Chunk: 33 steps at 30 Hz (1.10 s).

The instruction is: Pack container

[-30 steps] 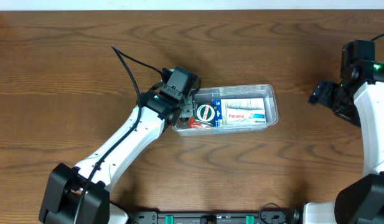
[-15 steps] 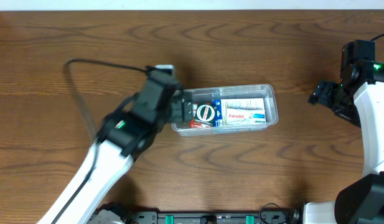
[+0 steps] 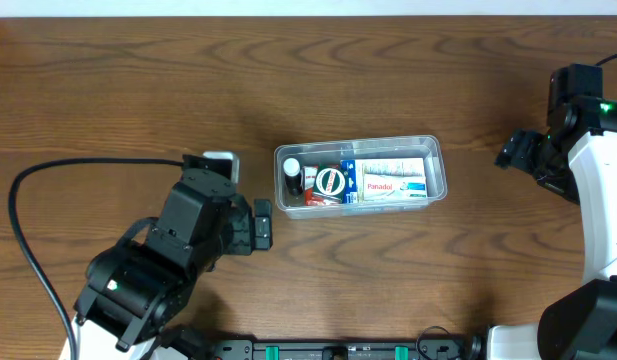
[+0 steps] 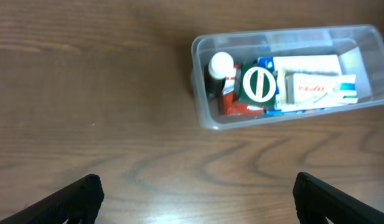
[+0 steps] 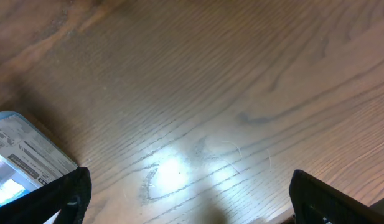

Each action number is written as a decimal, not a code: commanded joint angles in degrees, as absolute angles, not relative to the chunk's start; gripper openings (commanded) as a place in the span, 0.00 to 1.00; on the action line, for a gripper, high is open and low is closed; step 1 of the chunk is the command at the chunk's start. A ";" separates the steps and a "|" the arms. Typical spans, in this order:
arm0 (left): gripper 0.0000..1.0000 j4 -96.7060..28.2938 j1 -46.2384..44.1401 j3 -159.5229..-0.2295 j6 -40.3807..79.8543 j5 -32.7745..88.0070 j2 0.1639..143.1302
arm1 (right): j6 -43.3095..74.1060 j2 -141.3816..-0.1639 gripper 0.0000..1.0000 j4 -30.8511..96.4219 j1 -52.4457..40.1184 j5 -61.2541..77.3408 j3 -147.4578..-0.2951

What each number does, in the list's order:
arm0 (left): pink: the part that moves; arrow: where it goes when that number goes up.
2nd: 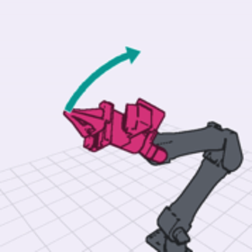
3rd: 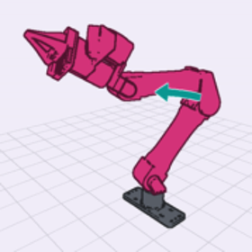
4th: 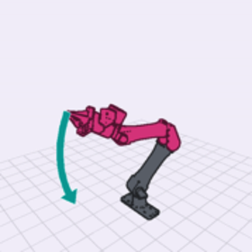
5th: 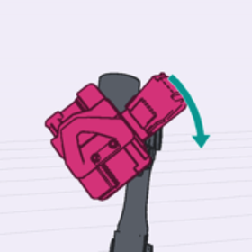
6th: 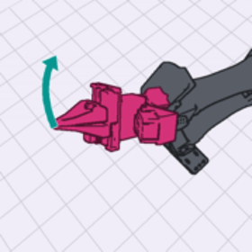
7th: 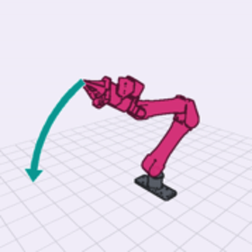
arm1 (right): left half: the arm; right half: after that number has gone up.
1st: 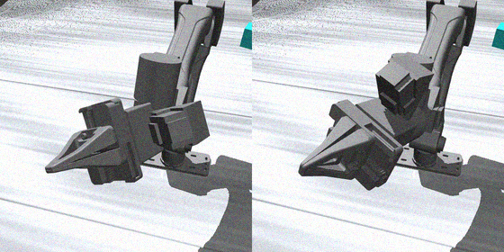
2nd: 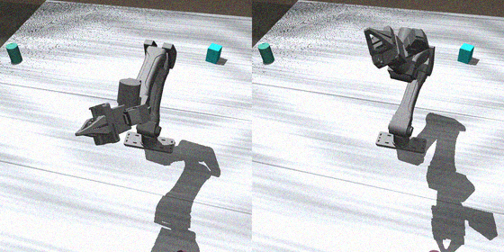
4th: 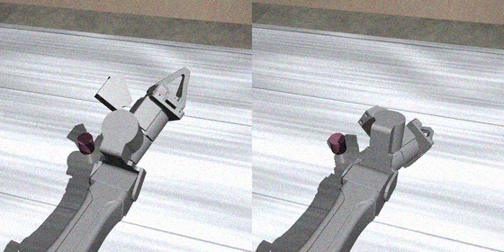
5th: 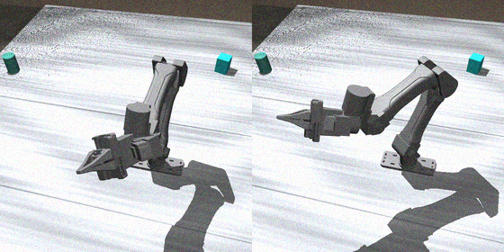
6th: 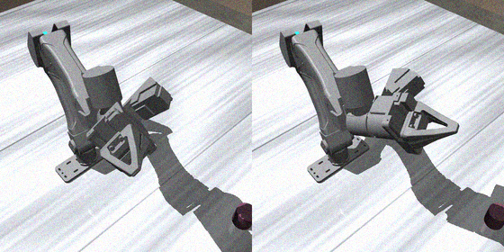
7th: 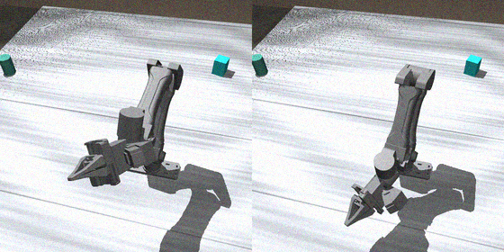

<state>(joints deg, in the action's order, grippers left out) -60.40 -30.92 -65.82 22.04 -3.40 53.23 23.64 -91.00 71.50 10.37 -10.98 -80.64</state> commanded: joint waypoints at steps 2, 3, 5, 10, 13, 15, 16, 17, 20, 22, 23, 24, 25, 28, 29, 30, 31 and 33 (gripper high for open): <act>0.98 -63.72 -30.98 -66.54 19.64 -3.90 53.15 | 23.94 -90.76 0.99 71.53 10.48 -11.35 -80.62; 0.98 -64.25 -30.98 -66.32 19.22 -3.90 53.17 | 23.94 -90.76 0.99 71.53 10.48 -11.35 -80.62; 0.98 -64.55 -31.00 -64.95 19.11 -3.88 53.17 | 23.94 -90.76 0.99 71.53 10.48 -11.35 -80.62; 0.98 -63.18 -31.05 -57.08 19.11 -6.15 53.21 | 23.92 -90.76 0.99 71.53 10.48 -11.35 -80.62; 0.98 -56.73 -30.00 -49.95 19.09 -8.45 51.66 | 23.94 -90.76 0.99 71.53 10.48 -11.35 -80.64; 0.98 -50.50 -28.47 -44.84 19.14 -8.40 49.12 | 23.94 -90.76 0.99 71.53 10.48 -11.35 -80.62; 0.98 -47.42 -27.73 -42.44 19.14 -8.23 47.75 | 23.94 -90.76 0.99 71.53 10.48 -11.35 -80.62; 0.98 -43.90 -26.85 -39.66 19.18 -7.92 46.02 | 23.94 -90.76 0.99 71.53 10.48 -11.35 -80.62; 0.98 -35.92 -24.43 -32.67 19.14 -6.13 40.88 | 23.94 -90.76 0.99 71.53 10.48 -11.35 -80.62; 0.98 -32.49 -22.79 -28.91 19.14 -4.97 37.52 | 23.94 -90.76 0.99 71.53 10.48 -11.35 -80.62; 0.98 -31.11 -21.87 -27.20 19.11 -4.51 35.86 | 23.94 -90.76 0.99 71.53 10.48 -11.35 -80.62; 0.98 -29.30 -20.60 -25.10 19.11 -3.92 33.67 | 23.94 -90.76 0.99 71.53 10.48 -11.33 -80.62; 0.98 -27.99 -19.59 -23.57 19.11 -3.42 32.01 | 23.94 -90.76 0.99 71.53 10.48 -11.35 -80.62; 0.98 -24.01 -16.29 -19.03 19.11 -1.83 26.30 | 23.94 -90.76 0.99 71.53 10.48 -11.35 -80.62; 0.98 -22.96 -15.46 -17.76 19.09 -1.34 24.60 | 23.94 -90.76 0.99 71.53 10.48 -11.35 -80.62; 0.98 -21.80 -14.55 -16.32 19.03 -0.62 22.68 | 23.94 -90.76 0.99 71.53 10.48 -11.35 -80.62; 0.98 -20.62 -13.78 -15.14 18.85 -0.01 21.04 | 23.94 -90.76 0.99 71.53 10.48 -11.35 -80.62; 0.98 -17.12 -12.12 -12.49 16.73 2.57 17.43 | 23.94 -90.76 0.99 71.53 10.48 -11.35 -80.62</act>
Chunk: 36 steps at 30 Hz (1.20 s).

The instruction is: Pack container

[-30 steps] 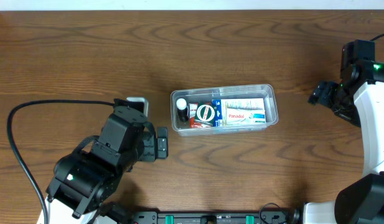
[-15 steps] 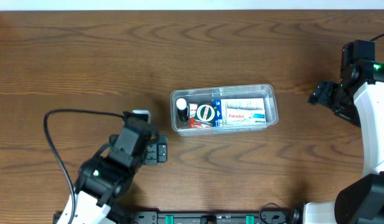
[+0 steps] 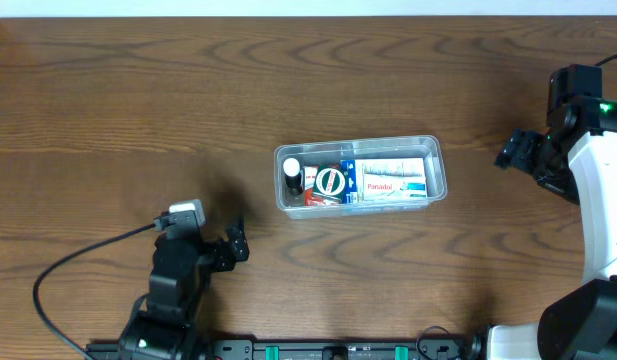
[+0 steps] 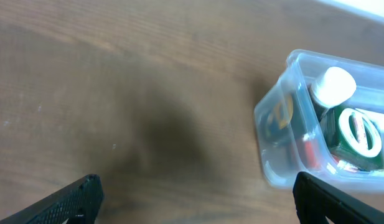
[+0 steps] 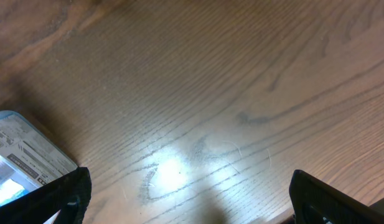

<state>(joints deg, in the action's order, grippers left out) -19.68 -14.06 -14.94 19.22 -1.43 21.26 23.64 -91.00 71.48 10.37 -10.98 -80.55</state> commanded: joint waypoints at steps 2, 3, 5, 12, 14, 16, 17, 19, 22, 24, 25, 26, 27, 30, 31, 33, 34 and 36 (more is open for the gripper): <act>0.98 -11.99 -10.74 -9.52 13.21 5.96 13.91 | 23.94 -90.76 0.99 71.53 10.48 -11.35 -80.62; 0.98 -10.35 -10.37 -8.60 12.38 6.96 13.02 | 23.94 -90.76 0.98 71.53 10.48 -11.35 -80.62; 0.98 -6.59 -9.37 -6.39 11.79 8.25 10.92 | 23.94 -90.76 0.99 71.53 10.48 -11.35 -80.62; 0.98 3.86 -6.13 -1.58 10.90 8.60 8.34 | 23.94 -90.76 0.99 71.53 10.48 -11.35 -80.62; 0.98 6.22 -5.39 -0.73 9.93 8.58 8.29 | 23.92 -90.76 0.99 71.53 10.48 -11.35 -80.62; 0.98 7.92 -5.02 -0.23 8.32 8.51 8.16 | 23.94 -90.76 0.99 71.53 10.48 -11.35 -80.62; 0.98 8.36 -4.97 -0.23 7.18 8.38 7.97 | 23.94 -90.76 0.99 71.53 10.48 -11.35 -80.62; 0.98 9.26 -4.93 -0.23 4.19 8.36 7.46 | 23.94 -90.76 0.99 71.53 10.48 -11.35 -80.62; 0.98 9.30 -4.93 -0.23 -0.95 8.36 5.52 | 23.94 -90.76 0.99 71.53 10.48 -11.35 -80.62; 0.98 8.10 -4.93 -0.23 -3.99 8.36 3.33 | 23.94 -90.76 0.99 71.53 10.48 -11.35 -80.62; 0.98 6.81 -4.93 -0.23 -5.39 8.36 1.93 | 23.94 -90.76 0.99 71.53 10.48 -11.35 -80.62; 0.98 5.50 -4.93 -0.23 -6.39 8.34 0.62 | 23.92 -90.76 0.99 71.53 10.48 -11.35 -80.62; 0.98 4.56 -4.91 -0.21 -7.27 8.32 0.03 | 23.94 -90.76 0.99 71.53 10.48 -11.35 -80.64; 0.98 3.36 -4.78 -0.21 -7.86 8.32 0.08 | 23.92 -90.76 0.99 71.53 10.48 -11.35 -80.62; 0.98 2.92 -4.78 -0.21 -7.90 8.34 0.08 | 23.94 -90.76 0.99 71.53 10.48 -11.35 -80.62; 0.98 1.65 -4.75 -0.21 -7.94 8.27 0.08 | 23.94 -90.76 0.99 71.53 10.48 -11.35 -80.62; 0.98 0.43 -4.67 -0.21 -7.92 8.12 0.08 | 23.94 -90.76 0.99 71.53 10.48 -11.35 -80.62; 0.98 -2.98 -4.25 -0.21 -7.94 7.92 0.08 | 23.94 -90.76 0.99 71.53 10.48 -11.35 -80.62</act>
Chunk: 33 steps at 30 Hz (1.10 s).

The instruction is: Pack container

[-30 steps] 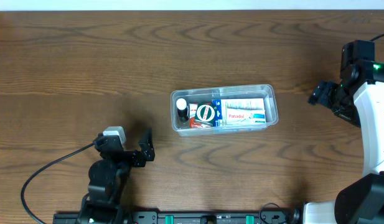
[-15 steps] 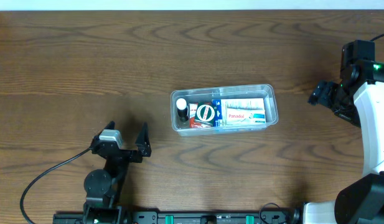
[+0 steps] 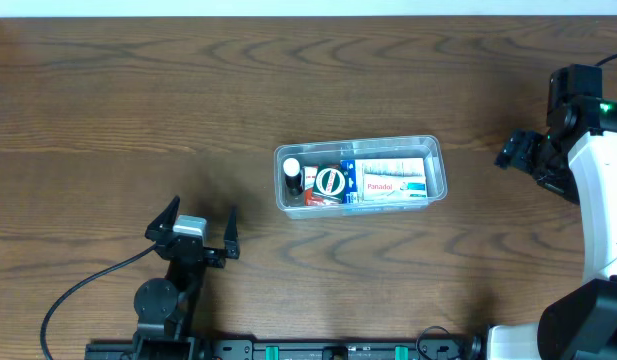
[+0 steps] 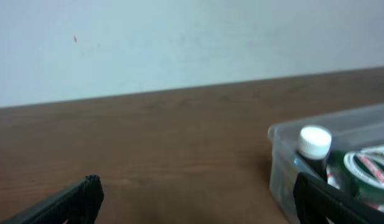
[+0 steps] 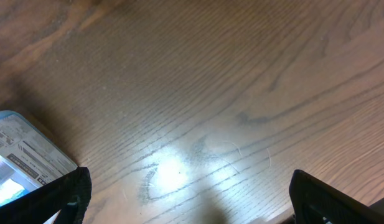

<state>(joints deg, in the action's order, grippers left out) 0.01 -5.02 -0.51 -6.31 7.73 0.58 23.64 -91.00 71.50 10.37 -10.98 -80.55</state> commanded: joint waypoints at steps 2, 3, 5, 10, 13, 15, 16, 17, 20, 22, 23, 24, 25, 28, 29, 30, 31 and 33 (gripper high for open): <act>0.98 -3.57 -3.97 -0.21 -7.92 7.49 0.08 | 23.94 -90.76 0.99 71.53 10.48 -11.35 -80.62; 0.98 -3.60 -3.92 -0.23 -7.92 7.29 0.08 | 23.94 -90.76 0.99 71.53 10.48 -11.35 -80.62; 0.98 -3.62 -3.92 -0.23 -7.92 6.87 0.08 | 23.94 -90.76 0.99 71.53 10.48 -11.35 -80.62; 0.98 -3.51 -3.92 -0.23 -6.39 7.07 0.08 | 23.94 -90.76 0.99 71.53 10.48 -11.35 -80.62; 0.98 -3.46 -3.92 -0.23 -6.42 7.07 0.25 | 23.92 -90.76 0.99 71.53 10.48 -11.35 -80.62; 0.98 -3.46 -3.92 -0.23 -6.42 7.07 0.27 | 23.94 -90.76 0.99 71.53 10.48 -11.35 -80.62; 0.98 -3.46 -3.92 -0.23 -6.42 7.07 0.27 | 23.94 -90.76 0.99 71.53 10.48 -11.35 -80.62; 0.98 -3.46 -3.92 -0.23 -6.42 7.07 0.27 | 23.94 -90.76 0.99 71.53 10.48 -11.35 -80.62; 0.98 -3.46 -3.92 -0.23 -6.42 7.07 0.27 | 23.94 -90.76 0.99 71.53 10.48 -11.35 -80.62; 0.98 -3.46 -3.92 -0.23 -6.42 7.07 0.27 | 23.94 -90.76 0.99 71.53 10.48 -11.35 -80.62; 0.98 -3.46 -3.92 -0.23 -6.42 7.07 0.27 | 23.92 -90.76 0.99 71.53 10.48 -11.35 -80.62; 0.98 -3.46 -3.92 -0.23 -6.42 7.07 0.27 | 23.94 -90.76 0.99 71.53 10.48 -11.35 -80.62; 0.98 -3.46 -3.92 -0.23 -6.42 7.07 0.27 | 23.94 -90.76 0.99 71.53 10.48 -11.35 -80.62; 0.98 -3.46 -3.92 -0.23 -6.39 7.07 0.27 | 23.92 -90.76 0.99 71.53 10.48 -11.35 -80.62; 0.98 -3.46 -3.92 -0.23 -6.42 7.07 0.27 | 23.94 -90.76 0.99 71.53 10.48 -11.35 -80.62; 0.98 -3.46 -3.92 -0.23 -6.42 7.07 0.27 | 23.94 -90.76 0.99 71.53 10.48 -11.35 -80.62; 0.98 -3.46 -3.92 -0.23 -6.42 7.07 0.27 | 23.94 -90.76 0.99 71.53 10.48 -11.35 -80.62; 0.98 -3.46 -3.92 -0.23 -6.42 7.07 0.27 | 23.94 -90.76 0.99 71.53 10.48 -11.35 -80.62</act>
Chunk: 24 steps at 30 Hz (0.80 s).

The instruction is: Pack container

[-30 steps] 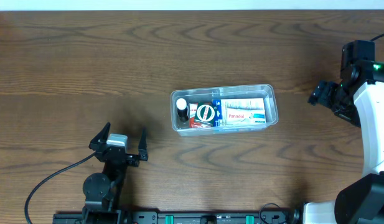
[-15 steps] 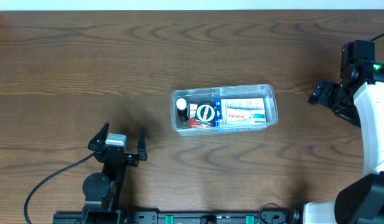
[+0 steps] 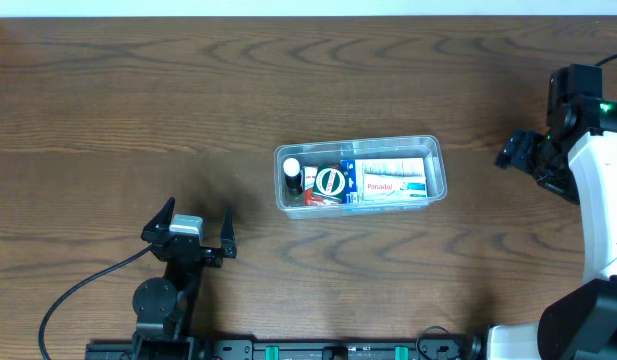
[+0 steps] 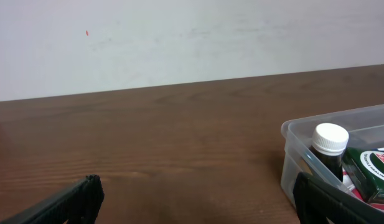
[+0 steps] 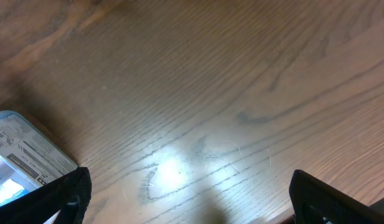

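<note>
A clear plastic container lies at the table's middle, holding a white-capped dark bottle, a green round-lidded item and white medicine boxes. My left gripper rests low near the front left edge, open and empty, pointing toward the container's left end. The bottle shows at the right of the left wrist view. My right gripper hovers at the far right, open and empty; a corner of a medicine box shows in its view.
Brown wooden table all around. A pale wall stands behind the table in the left wrist view. The left arm's black cable loops near the front left edge.
The left gripper shifted very slightly left near the front edge; its view of the container slid a bit to the right. The right arm has not moved.
The left gripper stood open just left of the packed container, looking down on it. Then it was back toward the front left edge, lower. Then it lay low and level facing the container, and it stays there now. The right arm kept still throughout.
</note>
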Each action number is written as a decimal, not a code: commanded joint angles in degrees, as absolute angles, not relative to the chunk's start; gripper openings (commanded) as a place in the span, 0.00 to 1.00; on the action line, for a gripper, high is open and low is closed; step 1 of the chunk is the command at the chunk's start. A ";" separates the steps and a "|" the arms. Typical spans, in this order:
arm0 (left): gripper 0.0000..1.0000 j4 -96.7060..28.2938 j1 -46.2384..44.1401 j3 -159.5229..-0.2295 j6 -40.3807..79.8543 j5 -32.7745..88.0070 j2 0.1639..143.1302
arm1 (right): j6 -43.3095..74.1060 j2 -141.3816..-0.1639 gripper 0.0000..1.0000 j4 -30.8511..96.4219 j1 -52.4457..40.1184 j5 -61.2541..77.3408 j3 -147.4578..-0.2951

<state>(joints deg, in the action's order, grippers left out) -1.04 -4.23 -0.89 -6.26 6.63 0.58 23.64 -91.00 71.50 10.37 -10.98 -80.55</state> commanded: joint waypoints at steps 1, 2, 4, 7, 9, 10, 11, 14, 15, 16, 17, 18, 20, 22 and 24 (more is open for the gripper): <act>0.98 -3.46 -3.92 -0.23 -6.42 7.07 0.27 | 23.94 -90.76 0.99 71.53 10.48 -11.35 -80.62; 0.98 -3.46 -3.92 -0.23 -6.42 7.07 0.27 | 23.94 -90.76 0.99 71.53 10.48 -11.35 -80.62; 0.98 -3.46 -3.92 -0.23 -6.42 7.07 0.27 | 23.94 -90.59 0.99 71.53 10.44 -11.35 -80.62; 0.98 -3.46 -3.92 -0.23 -6.42 7.07 0.27 | 23.94 -88.07 0.99 71.53 10.02 -11.35 -80.58; 0.98 -3.46 -3.92 -0.23 -6.42 7.07 0.27 | 23.94 -85.49 0.99 71.53 8.60 -11.35 -80.44; 0.98 -3.46 -3.92 -0.23 -6.42 7.07 0.27 | 23.94 -84.12 0.99 71.53 7.75 -11.35 -80.44; 0.98 -3.46 -3.92 -0.23 -6.42 7.07 0.27 | 23.94 -82.08 0.99 71.53 6.39 -11.35 -80.44; 0.98 -3.44 -3.92 -0.23 -6.42 7.07 0.27 | 23.94 -76.75 0.99 71.53 1.74 -11.35 -80.44; 0.98 -3.46 -3.92 -0.23 -6.42 7.07 0.27 | 23.94 -74.81 0.99 71.53 -0.19 -11.35 -80.44; 0.98 -3.46 -3.92 -0.23 -6.42 7.07 0.27 | 23.94 -72.75 0.99 71.53 -2.22 -11.35 -80.44; 0.98 -3.46 -3.92 -0.23 -6.42 7.07 0.27 | 23.94 -70.83 0.99 71.53 -4.14 -11.35 -80.42; 0.98 -3.46 -3.92 -0.23 -6.42 7.07 0.27 | 23.94 -68.90 0.99 71.53 -6.04 -11.35 -80.42; 0.98 -3.46 -3.92 -0.23 -6.42 7.07 0.27 | 23.05 -64.71 0.99 71.11 -9.47 -12.93 -80.01; 0.98 -3.46 -3.92 -0.23 -6.42 7.07 0.27 | 23.07 -60.77 0.99 70.85 -11.16 -13.50 -78.78; 0.98 -3.46 -3.92 -0.23 -6.39 7.07 0.27 | 23.09 -56.58 0.99 69.80 -11.42 -13.28 -75.99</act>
